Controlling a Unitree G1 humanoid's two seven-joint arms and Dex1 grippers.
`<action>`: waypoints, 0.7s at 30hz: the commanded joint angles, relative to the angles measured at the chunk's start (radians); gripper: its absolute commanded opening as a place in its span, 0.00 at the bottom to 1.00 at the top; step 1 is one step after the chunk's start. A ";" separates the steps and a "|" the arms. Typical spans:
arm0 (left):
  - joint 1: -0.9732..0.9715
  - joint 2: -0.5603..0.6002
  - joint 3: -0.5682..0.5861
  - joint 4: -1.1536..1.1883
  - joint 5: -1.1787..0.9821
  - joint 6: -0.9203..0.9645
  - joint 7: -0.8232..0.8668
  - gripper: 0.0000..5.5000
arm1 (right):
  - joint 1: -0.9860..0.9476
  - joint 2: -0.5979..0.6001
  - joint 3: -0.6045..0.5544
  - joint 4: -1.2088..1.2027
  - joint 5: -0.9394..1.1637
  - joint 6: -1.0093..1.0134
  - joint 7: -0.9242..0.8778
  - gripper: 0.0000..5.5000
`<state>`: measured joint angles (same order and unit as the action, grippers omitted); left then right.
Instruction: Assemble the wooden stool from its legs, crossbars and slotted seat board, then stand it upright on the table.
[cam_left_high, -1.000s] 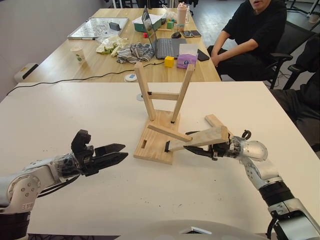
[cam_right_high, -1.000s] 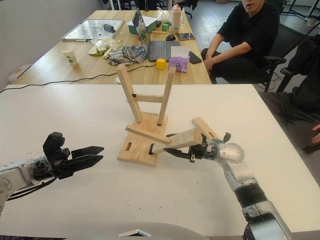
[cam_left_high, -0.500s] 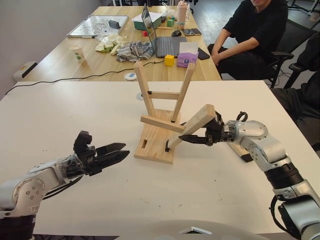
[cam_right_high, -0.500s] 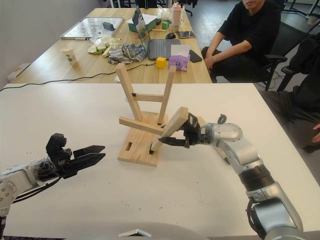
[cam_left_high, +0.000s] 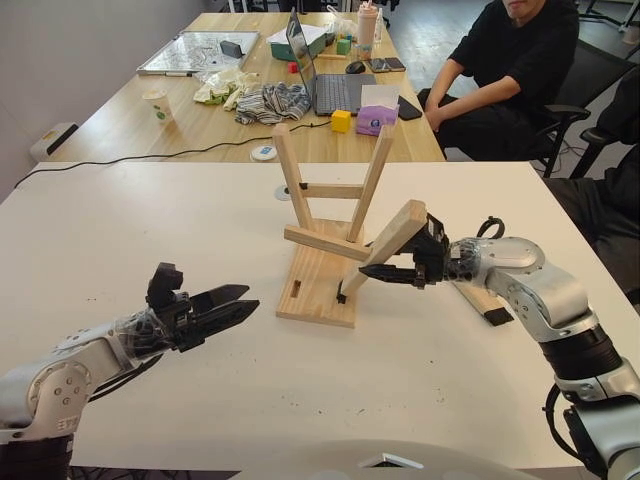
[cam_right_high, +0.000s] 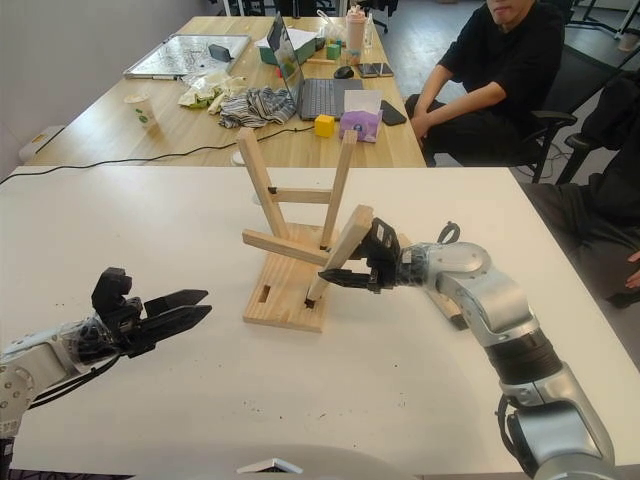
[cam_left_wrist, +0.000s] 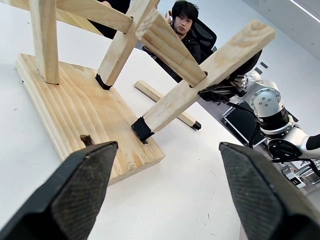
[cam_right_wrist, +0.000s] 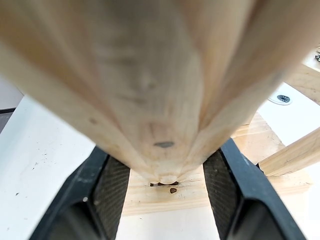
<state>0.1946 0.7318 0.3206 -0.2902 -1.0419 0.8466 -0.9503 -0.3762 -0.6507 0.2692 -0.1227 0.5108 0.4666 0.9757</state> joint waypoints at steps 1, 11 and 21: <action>-0.006 0.005 0.014 -0.009 0.008 0.000 0.006 0.68 | 0.064 -0.055 -0.001 0.013 -0.041 0.090 0.002 0.37; -0.015 0.001 0.012 -0.008 0.007 0.000 0.008 0.68 | -0.017 0.087 -0.144 0.165 -0.009 -0.186 0.049 0.37; -0.017 0.001 0.013 -0.009 0.004 0.002 0.007 0.68 | 0.041 0.046 -0.163 0.049 0.018 -0.080 0.144 0.37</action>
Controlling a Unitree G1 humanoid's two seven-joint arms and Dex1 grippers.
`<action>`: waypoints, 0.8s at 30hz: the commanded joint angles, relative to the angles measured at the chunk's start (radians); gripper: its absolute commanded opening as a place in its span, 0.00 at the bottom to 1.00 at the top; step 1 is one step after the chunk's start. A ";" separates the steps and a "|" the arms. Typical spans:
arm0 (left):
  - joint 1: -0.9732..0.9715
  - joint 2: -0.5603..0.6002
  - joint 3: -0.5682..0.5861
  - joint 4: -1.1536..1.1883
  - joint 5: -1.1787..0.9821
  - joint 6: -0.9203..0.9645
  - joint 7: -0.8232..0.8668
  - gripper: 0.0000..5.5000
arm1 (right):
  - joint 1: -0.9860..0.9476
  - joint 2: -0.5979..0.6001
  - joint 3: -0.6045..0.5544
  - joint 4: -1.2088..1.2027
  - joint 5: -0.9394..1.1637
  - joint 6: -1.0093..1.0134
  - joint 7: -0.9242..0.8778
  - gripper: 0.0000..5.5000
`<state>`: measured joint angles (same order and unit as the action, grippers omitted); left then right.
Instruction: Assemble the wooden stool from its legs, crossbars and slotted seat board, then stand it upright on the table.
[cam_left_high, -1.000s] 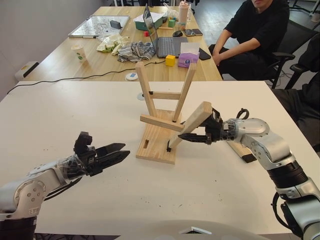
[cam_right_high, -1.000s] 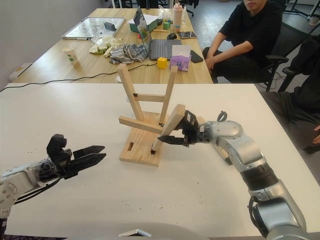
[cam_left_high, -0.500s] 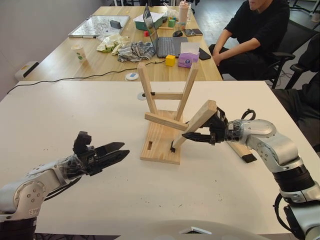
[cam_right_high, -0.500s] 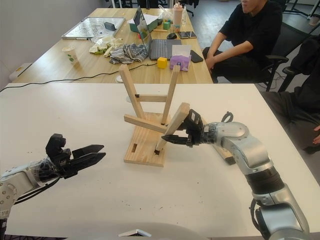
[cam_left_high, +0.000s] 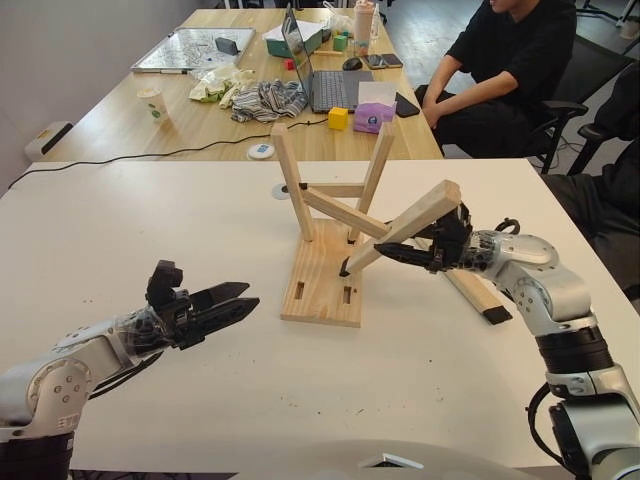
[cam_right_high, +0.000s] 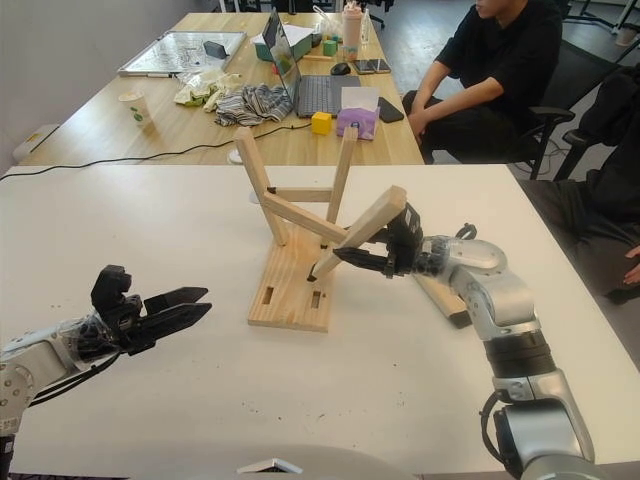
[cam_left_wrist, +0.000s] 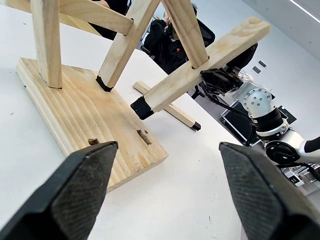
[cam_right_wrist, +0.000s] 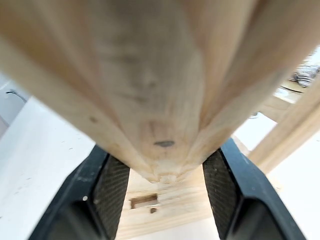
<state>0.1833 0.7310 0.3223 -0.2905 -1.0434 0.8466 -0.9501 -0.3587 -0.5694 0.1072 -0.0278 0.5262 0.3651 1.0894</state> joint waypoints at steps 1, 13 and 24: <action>-0.004 0.002 0.012 -0.010 0.004 0.003 0.008 0.68 | 0.029 -0.040 -0.001 -0.051 0.000 0.028 0.039 0.37; 0.000 0.001 0.016 -0.016 0.001 0.007 0.013 0.68 | 0.065 -0.020 0.022 -0.031 -0.063 -0.014 0.068 0.37; -0.008 0.005 0.012 -0.011 0.002 0.010 0.012 0.68 | 0.074 -0.006 0.082 0.022 -0.168 -0.123 0.022 0.37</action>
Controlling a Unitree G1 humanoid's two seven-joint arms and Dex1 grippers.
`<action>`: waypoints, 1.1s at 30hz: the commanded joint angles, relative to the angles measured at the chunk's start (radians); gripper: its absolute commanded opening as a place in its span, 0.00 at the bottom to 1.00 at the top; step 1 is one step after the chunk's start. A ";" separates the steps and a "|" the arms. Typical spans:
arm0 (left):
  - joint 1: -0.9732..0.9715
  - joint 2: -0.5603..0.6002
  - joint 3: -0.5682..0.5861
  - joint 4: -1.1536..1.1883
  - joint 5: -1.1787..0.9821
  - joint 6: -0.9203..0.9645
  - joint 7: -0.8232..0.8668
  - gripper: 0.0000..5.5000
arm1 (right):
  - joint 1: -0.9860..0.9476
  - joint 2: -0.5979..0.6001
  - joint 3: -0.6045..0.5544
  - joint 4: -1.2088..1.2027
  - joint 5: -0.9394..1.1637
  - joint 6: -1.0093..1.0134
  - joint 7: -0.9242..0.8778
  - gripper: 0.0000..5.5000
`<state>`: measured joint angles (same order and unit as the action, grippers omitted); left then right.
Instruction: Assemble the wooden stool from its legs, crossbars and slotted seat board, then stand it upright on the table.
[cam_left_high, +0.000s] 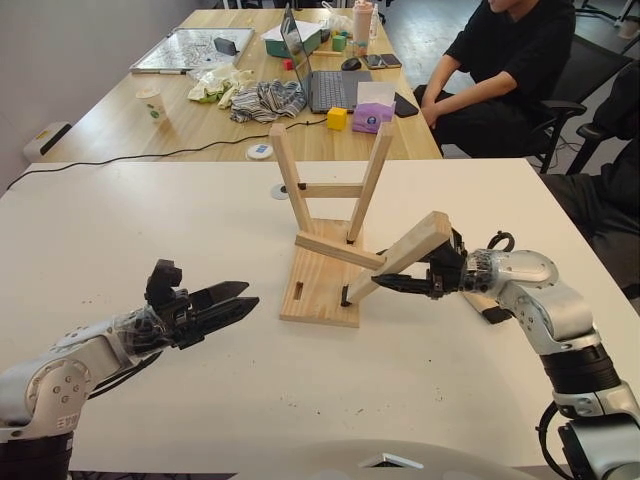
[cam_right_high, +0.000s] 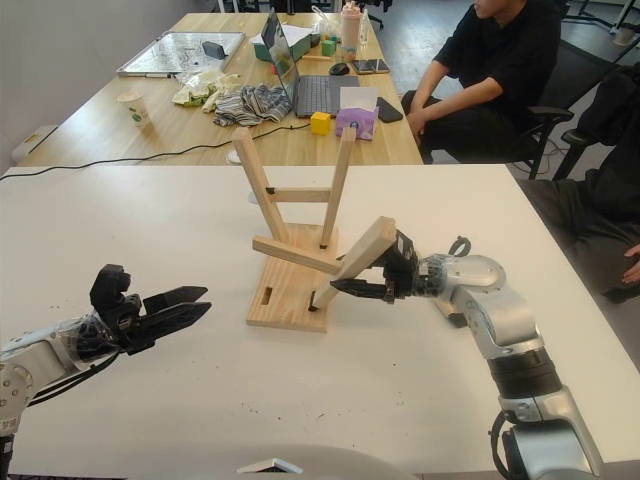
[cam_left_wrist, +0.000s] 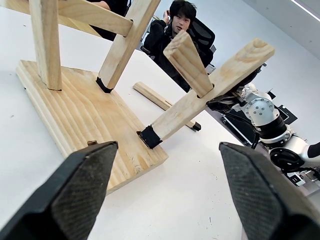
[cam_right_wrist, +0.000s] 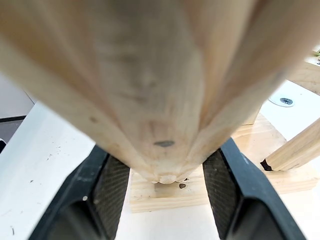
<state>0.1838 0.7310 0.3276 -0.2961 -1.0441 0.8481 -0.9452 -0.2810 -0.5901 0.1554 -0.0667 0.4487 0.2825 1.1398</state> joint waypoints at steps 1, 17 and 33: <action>-0.008 0.005 0.007 -0.006 0.003 0.009 0.007 0.68 | -0.011 0.014 0.037 0.078 -0.103 -0.047 -0.039 0.37; 0.005 -0.028 -0.002 -0.030 0.006 -0.009 0.027 0.68 | -0.184 -0.083 0.363 0.149 -0.330 0.310 -0.062 0.37; 0.017 -0.038 0.015 -0.034 0.004 -0.006 0.031 0.68 | -0.160 -0.132 0.133 0.098 -0.143 0.214 -0.059 0.56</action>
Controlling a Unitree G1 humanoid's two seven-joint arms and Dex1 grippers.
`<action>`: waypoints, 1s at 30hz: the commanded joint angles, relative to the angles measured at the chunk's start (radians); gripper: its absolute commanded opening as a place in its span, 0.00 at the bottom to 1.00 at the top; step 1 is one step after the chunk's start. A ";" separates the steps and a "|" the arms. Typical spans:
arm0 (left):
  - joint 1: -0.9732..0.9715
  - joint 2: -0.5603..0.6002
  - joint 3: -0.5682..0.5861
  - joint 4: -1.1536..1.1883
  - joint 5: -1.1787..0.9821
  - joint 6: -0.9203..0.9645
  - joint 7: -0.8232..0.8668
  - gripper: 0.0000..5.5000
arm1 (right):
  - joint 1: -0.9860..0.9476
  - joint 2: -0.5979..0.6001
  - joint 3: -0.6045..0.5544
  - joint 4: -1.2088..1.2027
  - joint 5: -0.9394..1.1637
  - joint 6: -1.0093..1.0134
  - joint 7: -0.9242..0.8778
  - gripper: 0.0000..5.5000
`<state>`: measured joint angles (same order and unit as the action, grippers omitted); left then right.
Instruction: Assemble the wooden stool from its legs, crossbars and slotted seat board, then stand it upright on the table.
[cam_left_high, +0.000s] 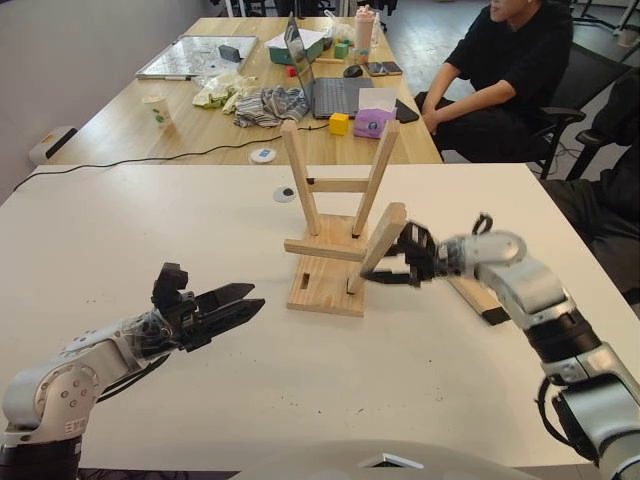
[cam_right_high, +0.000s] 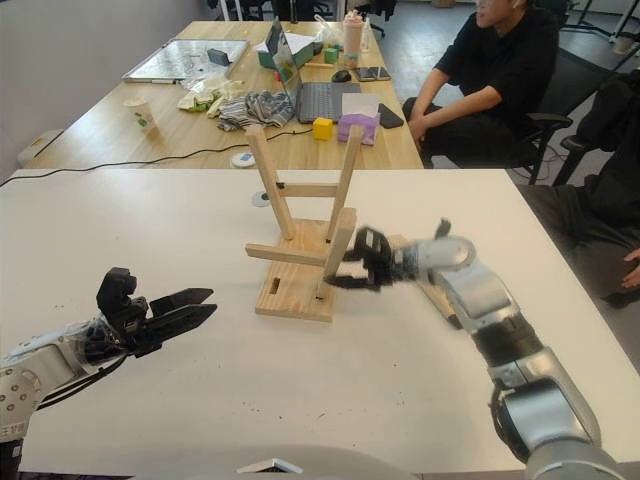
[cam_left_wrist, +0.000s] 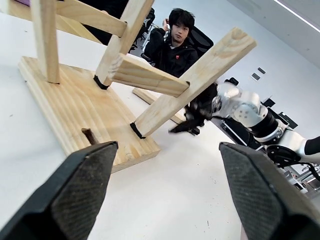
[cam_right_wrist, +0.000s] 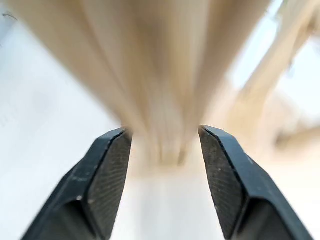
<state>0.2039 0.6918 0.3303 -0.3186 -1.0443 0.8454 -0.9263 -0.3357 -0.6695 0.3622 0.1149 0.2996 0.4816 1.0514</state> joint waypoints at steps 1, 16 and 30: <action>-0.002 -0.001 0.013 -0.013 0.005 -0.006 0.014 0.68 | -0.120 -0.075 -0.081 -0.099 -0.004 0.013 0.048 0.59; 0.032 -0.026 0.029 -0.030 0.003 -0.015 0.036 0.68 | -0.044 0.009 -0.317 0.279 -0.109 0.153 -0.307 0.74; -0.072 -0.015 0.081 0.010 -0.006 -0.032 0.064 0.68 | -0.093 0.039 -0.362 0.224 -0.088 0.226 -0.359 0.37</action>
<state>0.1728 0.6622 0.3849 -0.3200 -1.0444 0.8238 -0.8825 -0.3848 -0.6622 0.0305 0.3528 0.1919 0.7016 0.7119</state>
